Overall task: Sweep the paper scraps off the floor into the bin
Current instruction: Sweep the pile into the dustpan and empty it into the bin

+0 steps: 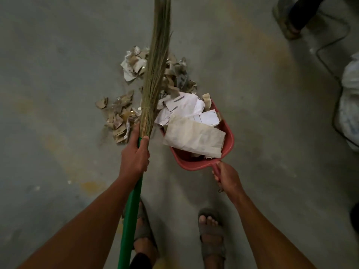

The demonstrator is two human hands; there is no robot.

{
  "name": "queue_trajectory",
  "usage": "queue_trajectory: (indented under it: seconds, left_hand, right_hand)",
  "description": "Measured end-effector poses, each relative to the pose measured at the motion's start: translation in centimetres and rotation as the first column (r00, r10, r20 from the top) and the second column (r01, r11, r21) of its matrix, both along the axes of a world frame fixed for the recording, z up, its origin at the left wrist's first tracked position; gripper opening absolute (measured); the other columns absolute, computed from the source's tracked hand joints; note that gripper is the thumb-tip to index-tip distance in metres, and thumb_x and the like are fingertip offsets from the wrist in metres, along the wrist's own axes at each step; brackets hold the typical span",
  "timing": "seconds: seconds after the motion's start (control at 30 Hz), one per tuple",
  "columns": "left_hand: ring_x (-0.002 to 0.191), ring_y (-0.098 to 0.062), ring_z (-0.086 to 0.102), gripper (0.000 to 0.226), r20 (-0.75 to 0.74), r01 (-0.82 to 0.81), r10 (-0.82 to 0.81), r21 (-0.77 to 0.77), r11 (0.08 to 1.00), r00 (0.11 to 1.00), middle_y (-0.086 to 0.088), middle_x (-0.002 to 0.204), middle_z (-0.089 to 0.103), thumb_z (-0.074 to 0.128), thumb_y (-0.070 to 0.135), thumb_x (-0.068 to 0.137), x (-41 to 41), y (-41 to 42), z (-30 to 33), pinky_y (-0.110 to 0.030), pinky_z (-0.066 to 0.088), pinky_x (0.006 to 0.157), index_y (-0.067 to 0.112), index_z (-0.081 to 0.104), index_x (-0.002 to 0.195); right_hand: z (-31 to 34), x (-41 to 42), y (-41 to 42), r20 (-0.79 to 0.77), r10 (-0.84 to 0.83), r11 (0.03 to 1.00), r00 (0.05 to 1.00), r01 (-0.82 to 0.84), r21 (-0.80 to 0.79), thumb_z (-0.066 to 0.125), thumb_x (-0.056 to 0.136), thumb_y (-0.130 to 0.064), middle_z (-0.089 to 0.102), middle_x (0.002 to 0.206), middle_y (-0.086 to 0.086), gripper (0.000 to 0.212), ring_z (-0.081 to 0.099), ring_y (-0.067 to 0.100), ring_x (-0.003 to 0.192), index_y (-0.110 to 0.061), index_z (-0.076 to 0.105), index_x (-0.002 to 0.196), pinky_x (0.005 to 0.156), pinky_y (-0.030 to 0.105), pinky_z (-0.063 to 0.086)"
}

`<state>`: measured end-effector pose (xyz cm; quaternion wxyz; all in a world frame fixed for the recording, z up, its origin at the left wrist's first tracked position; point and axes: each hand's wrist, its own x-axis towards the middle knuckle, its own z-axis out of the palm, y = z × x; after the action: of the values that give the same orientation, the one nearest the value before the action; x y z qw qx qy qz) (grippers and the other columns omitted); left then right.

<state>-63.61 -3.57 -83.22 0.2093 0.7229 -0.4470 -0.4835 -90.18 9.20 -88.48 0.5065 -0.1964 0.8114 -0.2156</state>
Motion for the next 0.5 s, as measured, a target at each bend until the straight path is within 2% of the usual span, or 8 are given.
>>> queue_trajectory:
  seconds: [0.1, 0.5]
  left_hand:
    - [0.057, -0.020, 0.056, 0.056, 0.004, 0.020, -0.020, -0.015, 1.000, 1.000, -0.013, 0.077, 0.064, 0.046, 0.040, 0.111, -2.6, 0.4, 0.7, -0.031, 0.050, 0.043, 0.059, 0.024, 0.159]
    - [0.061, -0.022, 0.059, 0.056, 0.041, 0.138, -0.141, 0.069, 0.988, 0.989, -0.015, 0.080, 0.065, 0.045, 0.041, 0.110, -12.0, 3.5, 1.3, -0.032, 0.052, 0.044, 0.052, 0.025, 0.161]
  right_hand:
    - [0.7, -2.4, 1.9, 0.008, -0.056, 0.998, 0.998, 0.056, 0.010, 0.048, 0.100, -0.040, 0.057, 0.055, -0.002, 0.040, 0.049, 0.016, 0.053, -0.020, 0.061, 0.068, 0.061, 0.037, 0.040]
    - [3.5, -11.3, 10.4, -0.008, -0.236, 0.971, 0.972, 0.237, 0.032, 0.051, 0.101, -0.041, 0.060, 0.056, 0.001, 0.043, 0.049, 0.015, 0.046, -0.015, 0.067, 0.070, 0.054, 0.032, 0.041]
